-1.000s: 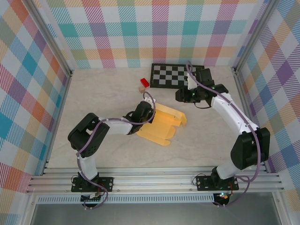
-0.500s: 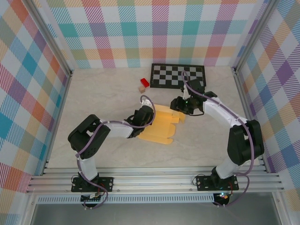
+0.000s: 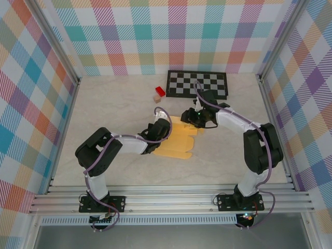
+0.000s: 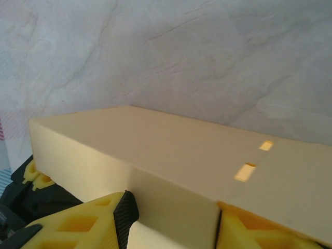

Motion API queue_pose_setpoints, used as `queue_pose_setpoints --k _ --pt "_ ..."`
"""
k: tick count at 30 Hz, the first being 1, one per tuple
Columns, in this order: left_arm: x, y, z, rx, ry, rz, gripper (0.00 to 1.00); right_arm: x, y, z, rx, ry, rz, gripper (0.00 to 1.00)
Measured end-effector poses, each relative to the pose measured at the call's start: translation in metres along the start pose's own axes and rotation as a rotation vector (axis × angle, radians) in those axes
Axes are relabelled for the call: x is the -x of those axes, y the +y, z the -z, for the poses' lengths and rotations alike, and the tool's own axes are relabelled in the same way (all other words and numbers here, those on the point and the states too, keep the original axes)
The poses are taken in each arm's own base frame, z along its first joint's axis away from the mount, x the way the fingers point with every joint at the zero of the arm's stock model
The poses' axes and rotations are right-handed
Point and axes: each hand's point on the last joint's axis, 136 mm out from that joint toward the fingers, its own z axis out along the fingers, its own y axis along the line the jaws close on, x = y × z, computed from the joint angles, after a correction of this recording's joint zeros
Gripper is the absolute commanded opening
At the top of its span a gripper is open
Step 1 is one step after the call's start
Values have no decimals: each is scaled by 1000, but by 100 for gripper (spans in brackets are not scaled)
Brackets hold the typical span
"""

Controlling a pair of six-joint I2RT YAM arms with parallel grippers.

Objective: Fold the paper box

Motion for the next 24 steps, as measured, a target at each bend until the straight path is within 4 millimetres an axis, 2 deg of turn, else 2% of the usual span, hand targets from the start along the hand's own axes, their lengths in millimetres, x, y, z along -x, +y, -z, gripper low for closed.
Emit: queue_pose_setpoints --k 12,19,24 --pt "0 5 1 33 -4 13 0 2 2 -2 3 -30 -15 44" --pt "-3 6 2 49 1 21 0 -3 -10 21 -44 -72 18 45" --pt "-3 6 2 52 2 23 0 -2 -6 41 -49 -104 54 44"
